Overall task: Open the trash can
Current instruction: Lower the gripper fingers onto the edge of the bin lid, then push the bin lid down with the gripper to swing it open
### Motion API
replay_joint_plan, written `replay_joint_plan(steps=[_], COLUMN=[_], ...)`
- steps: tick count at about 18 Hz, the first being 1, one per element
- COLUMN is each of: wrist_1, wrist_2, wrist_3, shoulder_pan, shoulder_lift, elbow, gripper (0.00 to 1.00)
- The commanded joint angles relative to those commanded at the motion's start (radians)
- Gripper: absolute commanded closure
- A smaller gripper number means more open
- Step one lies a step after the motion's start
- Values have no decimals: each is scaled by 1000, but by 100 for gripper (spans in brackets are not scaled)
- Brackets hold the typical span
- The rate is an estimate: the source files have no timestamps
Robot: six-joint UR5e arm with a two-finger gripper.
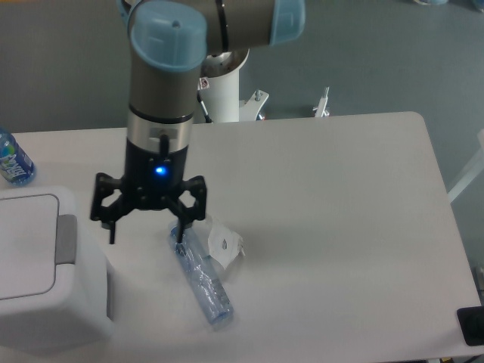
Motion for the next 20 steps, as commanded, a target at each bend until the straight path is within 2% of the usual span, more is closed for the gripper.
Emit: replay_joint_plan(steps=[5, 20], wrist_1=[57, 63], wrist_2=[2, 3], wrist_3=[-37, -35], shoulder_pan=[-17, -32], shoulder_lift=[-12, -18], elbow=[0, -25], gripper=[0, 0])
